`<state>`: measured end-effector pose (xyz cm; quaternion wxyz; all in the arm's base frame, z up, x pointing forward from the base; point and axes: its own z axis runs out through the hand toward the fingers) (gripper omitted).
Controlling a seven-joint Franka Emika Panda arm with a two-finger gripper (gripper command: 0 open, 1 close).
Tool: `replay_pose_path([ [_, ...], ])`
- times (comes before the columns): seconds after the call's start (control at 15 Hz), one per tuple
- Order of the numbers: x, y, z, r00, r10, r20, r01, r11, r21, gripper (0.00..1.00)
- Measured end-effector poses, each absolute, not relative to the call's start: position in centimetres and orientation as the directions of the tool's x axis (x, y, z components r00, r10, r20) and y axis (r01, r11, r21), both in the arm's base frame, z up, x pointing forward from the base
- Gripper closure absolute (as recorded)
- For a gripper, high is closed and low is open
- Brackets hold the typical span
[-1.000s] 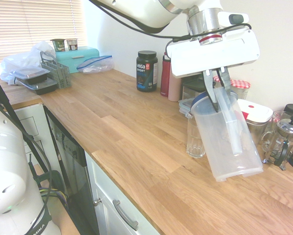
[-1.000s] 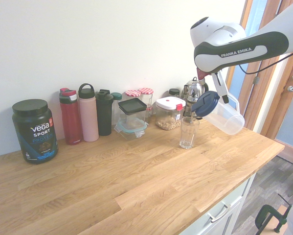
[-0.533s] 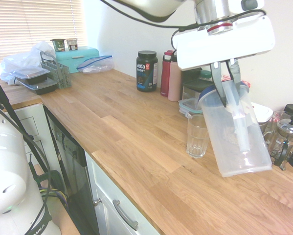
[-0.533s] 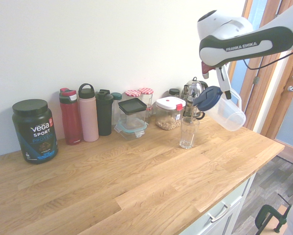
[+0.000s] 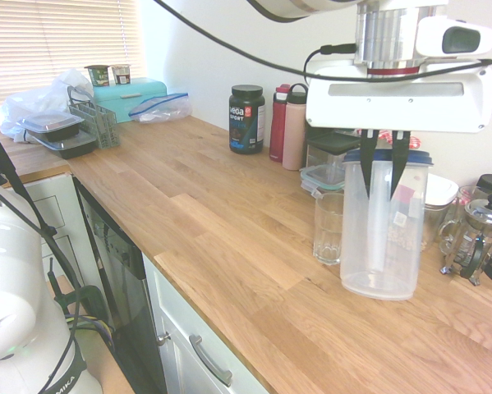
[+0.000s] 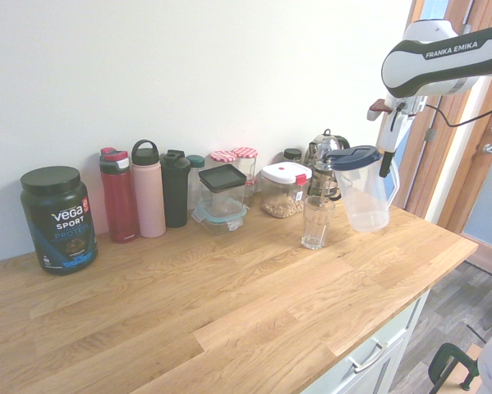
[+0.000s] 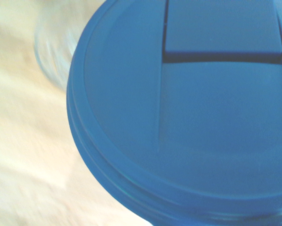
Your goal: Pour me some water
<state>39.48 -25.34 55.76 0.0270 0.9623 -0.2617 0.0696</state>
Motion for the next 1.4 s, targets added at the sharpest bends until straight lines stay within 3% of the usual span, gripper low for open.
replay_pose_path([
  [0.4, 36.4, -26.0, 54.8, 0.728, -0.625, 0.283, -0.586, -0.781, -0.216, 1.00],
  [0.87, 26.3, -23.5, 52.5, 0.662, -0.679, 0.317, -0.629, -0.734, -0.257, 1.00],
  [1.4, 22.9, -7.1, 55.4, 0.647, -0.692, 0.320, -0.627, -0.722, -0.293, 1.00],
])
